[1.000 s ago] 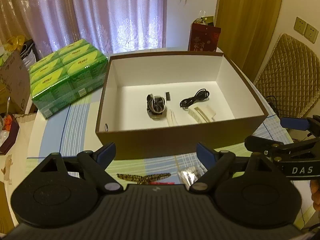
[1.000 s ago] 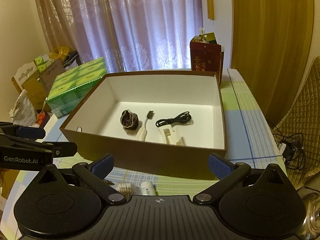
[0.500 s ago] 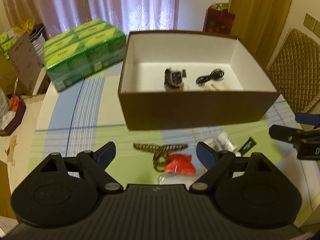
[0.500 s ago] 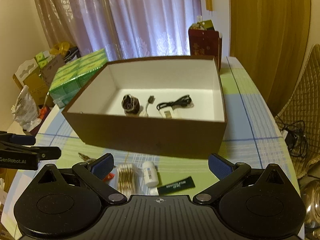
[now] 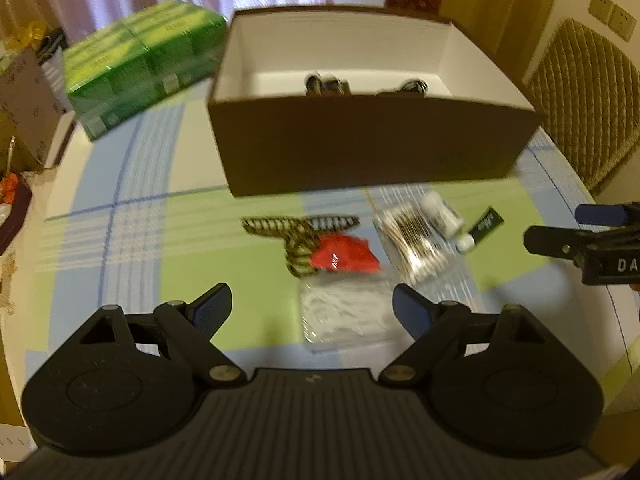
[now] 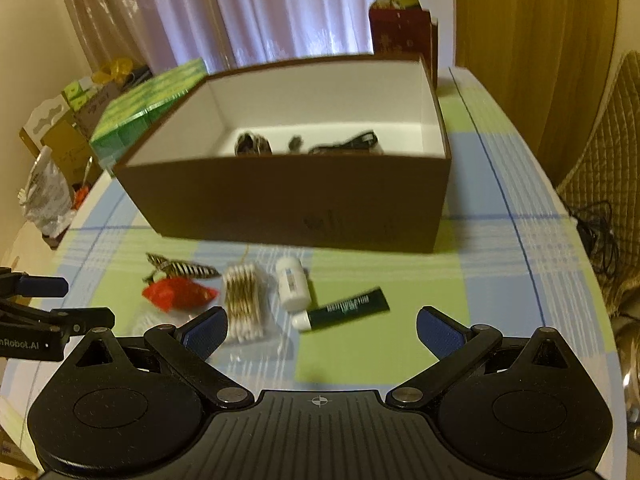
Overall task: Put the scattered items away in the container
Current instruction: 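Withdraw both tools from the box toward the items on the table, then grasp the clear floss box with the left tool while the right tool grasps the green lip gel tube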
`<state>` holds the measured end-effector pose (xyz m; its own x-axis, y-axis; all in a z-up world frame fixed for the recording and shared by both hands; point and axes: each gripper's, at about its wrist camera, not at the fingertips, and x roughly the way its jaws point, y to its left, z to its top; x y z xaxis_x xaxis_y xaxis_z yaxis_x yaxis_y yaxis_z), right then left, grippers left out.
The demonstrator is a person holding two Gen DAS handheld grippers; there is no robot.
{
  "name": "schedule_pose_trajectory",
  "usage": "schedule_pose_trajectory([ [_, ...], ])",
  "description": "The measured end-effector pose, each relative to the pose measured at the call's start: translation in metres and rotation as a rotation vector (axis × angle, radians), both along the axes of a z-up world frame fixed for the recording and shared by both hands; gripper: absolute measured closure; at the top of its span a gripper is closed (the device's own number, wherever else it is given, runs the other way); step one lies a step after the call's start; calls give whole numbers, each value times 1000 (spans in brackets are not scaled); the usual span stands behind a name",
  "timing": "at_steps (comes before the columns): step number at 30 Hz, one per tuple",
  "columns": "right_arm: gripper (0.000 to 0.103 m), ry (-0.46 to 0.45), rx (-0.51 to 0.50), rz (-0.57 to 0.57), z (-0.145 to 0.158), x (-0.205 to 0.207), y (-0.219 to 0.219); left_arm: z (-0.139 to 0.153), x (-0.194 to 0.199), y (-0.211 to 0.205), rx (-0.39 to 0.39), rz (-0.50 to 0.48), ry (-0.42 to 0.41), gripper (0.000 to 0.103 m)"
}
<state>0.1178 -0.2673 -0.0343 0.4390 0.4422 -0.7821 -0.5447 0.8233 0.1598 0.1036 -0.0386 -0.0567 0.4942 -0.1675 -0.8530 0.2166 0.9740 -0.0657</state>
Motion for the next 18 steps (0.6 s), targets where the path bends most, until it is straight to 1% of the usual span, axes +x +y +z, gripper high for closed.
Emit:
schedule_pose_trajectory([
  [8,0,35,-24,-7,-15,2,-4,-22,-6,-14,3,-38,48,18],
  [18,0,79,-47,-15,-34,15,-8,-40,5,-23,4,-46,80,18],
])
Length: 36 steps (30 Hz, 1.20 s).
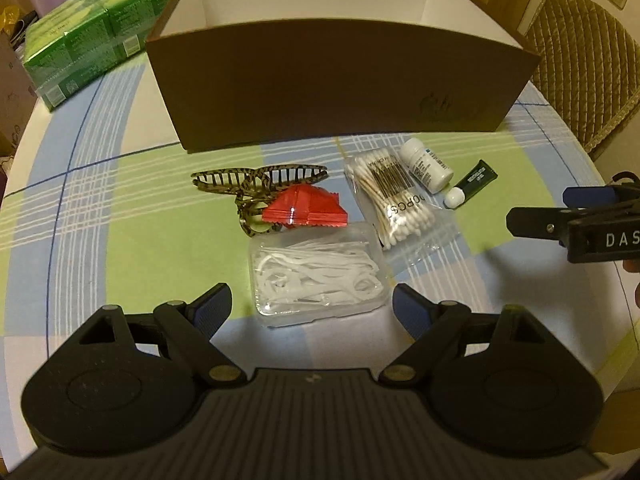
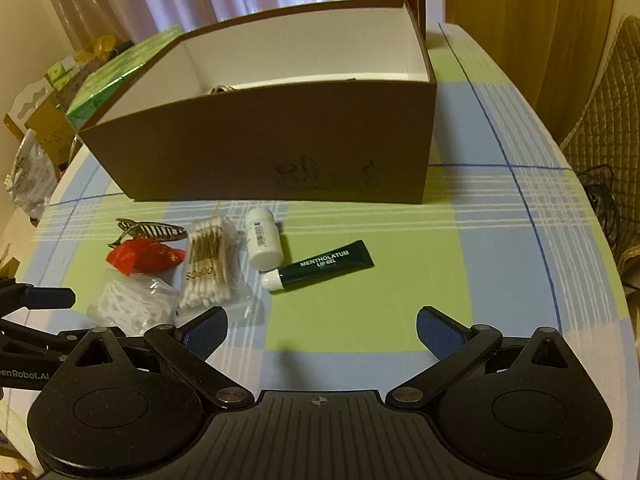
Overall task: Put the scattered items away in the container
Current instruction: 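Grasp the clear floss box with the left tool while the right tool grasps the green lip gel tube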
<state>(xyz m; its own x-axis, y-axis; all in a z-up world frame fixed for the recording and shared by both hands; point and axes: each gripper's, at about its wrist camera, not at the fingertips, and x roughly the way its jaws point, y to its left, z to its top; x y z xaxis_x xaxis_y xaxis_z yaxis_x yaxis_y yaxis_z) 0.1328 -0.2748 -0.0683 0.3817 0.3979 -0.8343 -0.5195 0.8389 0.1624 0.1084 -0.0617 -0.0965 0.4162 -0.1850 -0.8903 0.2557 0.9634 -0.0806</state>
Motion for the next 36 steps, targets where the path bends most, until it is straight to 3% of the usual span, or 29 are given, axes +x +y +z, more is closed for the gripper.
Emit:
schedule_pose_trajectory([
  [19,0,10,-1,52,-17,21,2,-29,23,-12,22,19,55,18],
  [36,0,5,6,126,-25,29,14,-29,17,-13,38,1,42,18],
])
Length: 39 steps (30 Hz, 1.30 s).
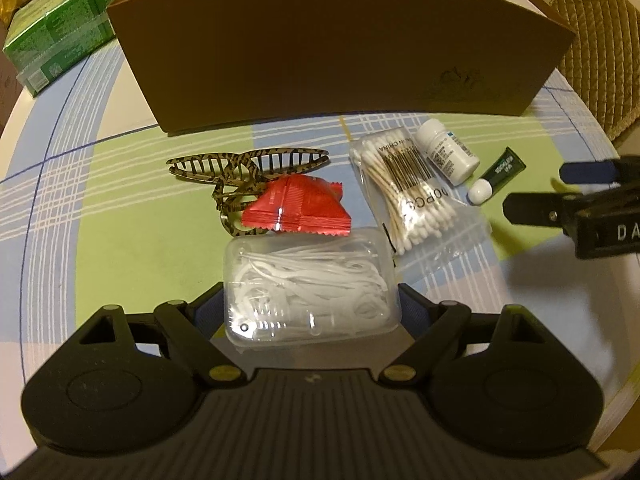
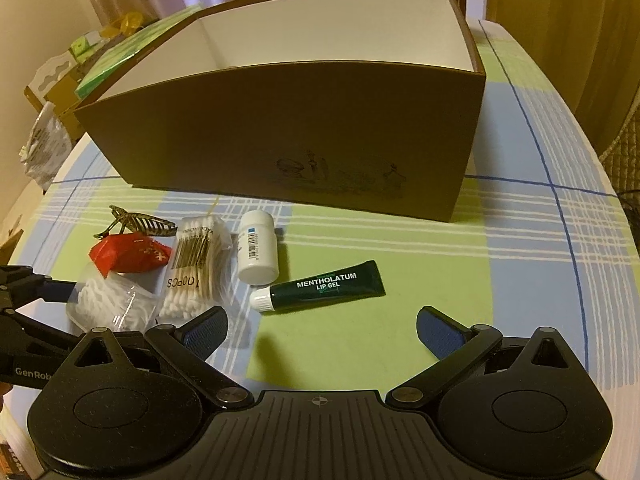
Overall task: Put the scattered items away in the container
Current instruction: 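Grasp the clear floss box with the left tool while the right tool grasps the green lip gel tube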
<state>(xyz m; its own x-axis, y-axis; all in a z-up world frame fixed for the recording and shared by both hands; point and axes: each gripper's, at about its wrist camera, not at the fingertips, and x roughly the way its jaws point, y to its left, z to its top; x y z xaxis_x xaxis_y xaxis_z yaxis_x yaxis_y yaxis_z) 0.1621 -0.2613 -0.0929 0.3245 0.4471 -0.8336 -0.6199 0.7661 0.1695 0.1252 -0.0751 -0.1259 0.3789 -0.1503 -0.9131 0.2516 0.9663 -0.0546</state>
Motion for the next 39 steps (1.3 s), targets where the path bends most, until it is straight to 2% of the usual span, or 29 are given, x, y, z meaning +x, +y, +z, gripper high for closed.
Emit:
schedule_pose_trajectory([
  [11,0,-54,8,83,-16,7,6,0,-18,30,10,61,17,18],
  [21,0,-165,-20,174,-31,3,17,1,-15,54,23,146,19,18],
  [23,7,-204,-36,187,-32,-2,21,0,-14,53,30,149,21,18],
  [24,16,-215,-32,197,-32,-4,24,0,-14,52,35,147,21,18],
  [33,17,-218,-36,173,-33,-13,23,-3,-15,50,44,145,26,18],
  [39,17,-201,-27,248,-29,-29,4,-2,-18,49,46,136,25,19],
])
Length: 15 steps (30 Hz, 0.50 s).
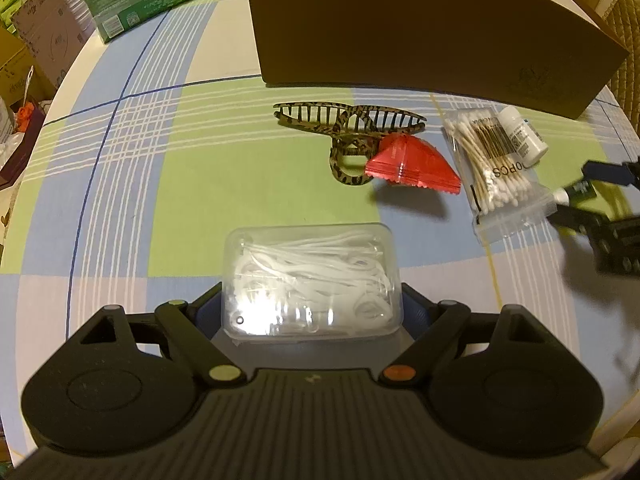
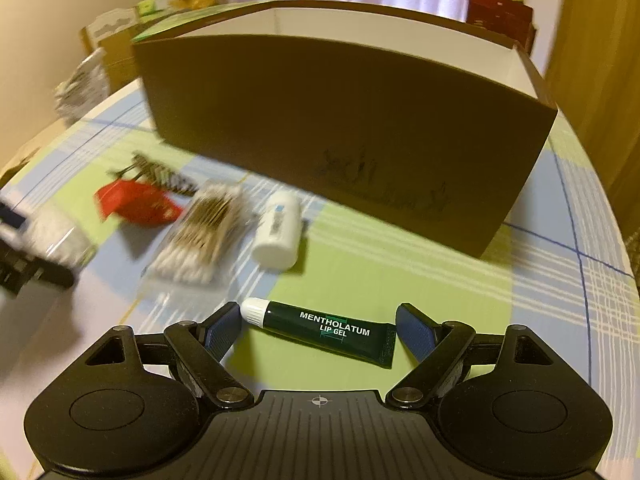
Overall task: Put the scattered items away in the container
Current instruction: 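Grasp the clear floss box with the left tool while the right tool grasps the green lip gel tube, then carry the floss box and lip gel tube over the brown box with both tools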
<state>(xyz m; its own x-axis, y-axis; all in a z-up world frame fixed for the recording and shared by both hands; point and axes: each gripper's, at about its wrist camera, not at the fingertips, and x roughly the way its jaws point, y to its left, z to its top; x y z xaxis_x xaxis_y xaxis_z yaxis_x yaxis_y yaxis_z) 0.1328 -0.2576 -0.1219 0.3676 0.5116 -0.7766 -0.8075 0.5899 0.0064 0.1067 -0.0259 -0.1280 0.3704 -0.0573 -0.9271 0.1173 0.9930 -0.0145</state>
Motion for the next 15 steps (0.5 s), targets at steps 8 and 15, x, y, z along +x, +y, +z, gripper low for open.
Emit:
schedule_pose_trajectory([
  [8,0,68,6,-1,7,-18,-27,1,-6,-2,1,-19,-2,19],
  [15,0,61,34,-87,7,-23,-24,2,-10,-3,3,-35,-3,19],
])
